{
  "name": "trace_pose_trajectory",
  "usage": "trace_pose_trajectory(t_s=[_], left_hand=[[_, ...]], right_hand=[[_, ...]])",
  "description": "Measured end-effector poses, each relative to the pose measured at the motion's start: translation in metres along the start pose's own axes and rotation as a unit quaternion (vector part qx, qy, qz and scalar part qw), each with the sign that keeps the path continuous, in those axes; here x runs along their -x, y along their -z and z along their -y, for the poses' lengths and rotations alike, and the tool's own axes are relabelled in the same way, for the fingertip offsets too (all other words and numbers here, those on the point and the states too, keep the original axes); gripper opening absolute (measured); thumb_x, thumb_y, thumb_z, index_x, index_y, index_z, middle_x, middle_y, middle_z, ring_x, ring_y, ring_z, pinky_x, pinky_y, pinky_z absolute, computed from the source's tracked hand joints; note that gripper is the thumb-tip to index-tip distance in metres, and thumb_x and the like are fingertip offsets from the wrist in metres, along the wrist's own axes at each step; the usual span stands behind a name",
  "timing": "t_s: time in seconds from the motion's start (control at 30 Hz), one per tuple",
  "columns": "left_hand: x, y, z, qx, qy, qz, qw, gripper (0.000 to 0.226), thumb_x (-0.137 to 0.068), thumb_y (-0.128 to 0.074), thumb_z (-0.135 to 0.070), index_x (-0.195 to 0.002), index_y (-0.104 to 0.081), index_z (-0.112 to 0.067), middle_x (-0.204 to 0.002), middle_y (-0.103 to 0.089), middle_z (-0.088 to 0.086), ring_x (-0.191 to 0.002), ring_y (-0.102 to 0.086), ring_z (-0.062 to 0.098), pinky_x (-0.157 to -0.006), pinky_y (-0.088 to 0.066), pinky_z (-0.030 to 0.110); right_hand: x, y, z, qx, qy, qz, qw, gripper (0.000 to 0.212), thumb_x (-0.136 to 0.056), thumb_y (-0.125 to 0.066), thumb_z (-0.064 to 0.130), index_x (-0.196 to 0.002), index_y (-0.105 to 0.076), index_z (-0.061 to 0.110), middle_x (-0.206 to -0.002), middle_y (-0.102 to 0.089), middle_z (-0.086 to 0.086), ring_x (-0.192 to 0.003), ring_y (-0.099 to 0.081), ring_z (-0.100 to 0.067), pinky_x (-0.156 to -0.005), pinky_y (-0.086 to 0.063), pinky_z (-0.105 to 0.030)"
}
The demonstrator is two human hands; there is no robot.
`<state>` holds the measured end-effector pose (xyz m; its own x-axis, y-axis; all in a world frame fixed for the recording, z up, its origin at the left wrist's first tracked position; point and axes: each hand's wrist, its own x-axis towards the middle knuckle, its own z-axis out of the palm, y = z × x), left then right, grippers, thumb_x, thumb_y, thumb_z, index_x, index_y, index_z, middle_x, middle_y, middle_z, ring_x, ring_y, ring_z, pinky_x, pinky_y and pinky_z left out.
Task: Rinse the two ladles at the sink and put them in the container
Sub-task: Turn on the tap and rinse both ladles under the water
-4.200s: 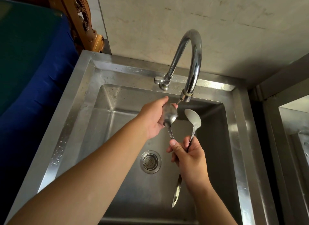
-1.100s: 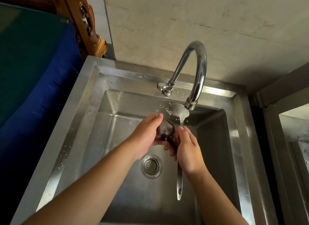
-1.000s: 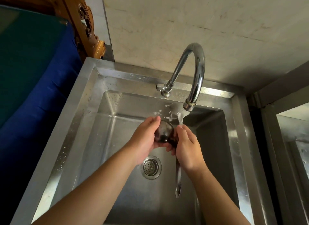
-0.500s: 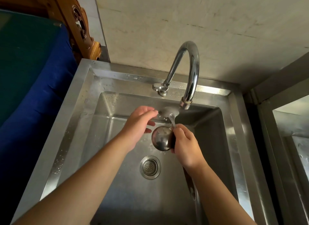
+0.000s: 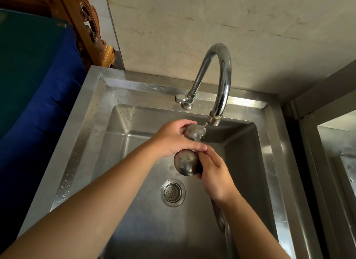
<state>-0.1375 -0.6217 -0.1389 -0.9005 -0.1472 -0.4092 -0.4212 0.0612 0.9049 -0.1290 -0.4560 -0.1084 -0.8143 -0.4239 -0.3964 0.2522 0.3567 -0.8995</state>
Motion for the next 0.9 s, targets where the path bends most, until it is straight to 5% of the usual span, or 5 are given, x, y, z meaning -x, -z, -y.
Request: trace_pose_trajectory(t_s=[0.1, 0.33, 0.7, 0.8, 0.9], left_hand=[[-0.002, -0.006, 0.002, -0.004, -0.022, -0.054, 0.998, 0.059, -0.045, -0.092, -0.055, -0.098, -0.069, -0.045, -0.099, -0.077, -0.019, -0.093, -0.071, -0.003, -0.086, -0.056, 0.022], [-0.001, -0.022, -0.013, 0.007, -0.012, -0.121, 0.993, 0.035, -0.048, -0.085, -0.063, -0.078, -0.066, -0.058, -0.081, -0.071, -0.030, -0.073, -0.066, -0.013, -0.052, -0.045, 0.004], [-0.003, -0.036, -0.034, 0.241, 0.141, -0.062, 0.958, 0.019, -0.089, -0.070, -0.032, -0.077, -0.071, -0.018, -0.071, -0.069, 0.001, -0.079, -0.061, 0.022, -0.064, -0.043, 0.029], [-0.001, -0.034, -0.036, 0.332, 0.175, -0.060, 0.925, 0.026, -0.100, -0.056, -0.033, -0.087, -0.069, -0.015, -0.060, -0.072, -0.006, -0.065, -0.066, 0.016, -0.053, -0.047, 0.022], [0.000, -0.030, -0.032, 0.376, 0.161, -0.048, 0.911, 0.036, -0.103, -0.049, -0.042, -0.097, -0.068, -0.013, -0.073, -0.078, -0.001, -0.060, -0.071, 0.011, -0.059, -0.053, 0.028]], right_hand=[[0.002, -0.002, -0.006, 0.013, 0.028, 0.003, 1.000, 0.026, -0.104, -0.041, 0.023, -0.090, -0.058, 0.010, -0.071, -0.052, 0.006, -0.069, -0.046, -0.013, -0.065, -0.042, -0.036], [0.009, -0.002, -0.017, -0.010, 0.062, 0.016, 0.998, 0.027, -0.109, -0.039, 0.016, -0.089, -0.049, 0.000, -0.068, -0.043, 0.004, -0.062, -0.037, -0.010, -0.058, -0.036, -0.028], [0.023, 0.006, -0.036, -0.058, 0.033, 0.037, 0.997, 0.032, -0.106, -0.041, 0.022, -0.076, -0.052, 0.019, -0.069, -0.043, 0.007, -0.065, -0.036, -0.011, -0.062, -0.035, -0.032], [0.025, 0.006, -0.034, -0.081, 0.026, 0.055, 0.995, 0.031, -0.103, -0.042, 0.027, -0.074, -0.052, 0.021, -0.069, -0.041, 0.003, -0.064, -0.033, -0.012, -0.060, -0.032, -0.028], [0.026, 0.006, -0.033, -0.142, 0.014, 0.076, 0.987, 0.032, -0.103, -0.041, 0.030, -0.075, -0.053, 0.019, -0.069, -0.042, 0.000, -0.062, -0.036, -0.010, -0.059, -0.038, -0.023]])
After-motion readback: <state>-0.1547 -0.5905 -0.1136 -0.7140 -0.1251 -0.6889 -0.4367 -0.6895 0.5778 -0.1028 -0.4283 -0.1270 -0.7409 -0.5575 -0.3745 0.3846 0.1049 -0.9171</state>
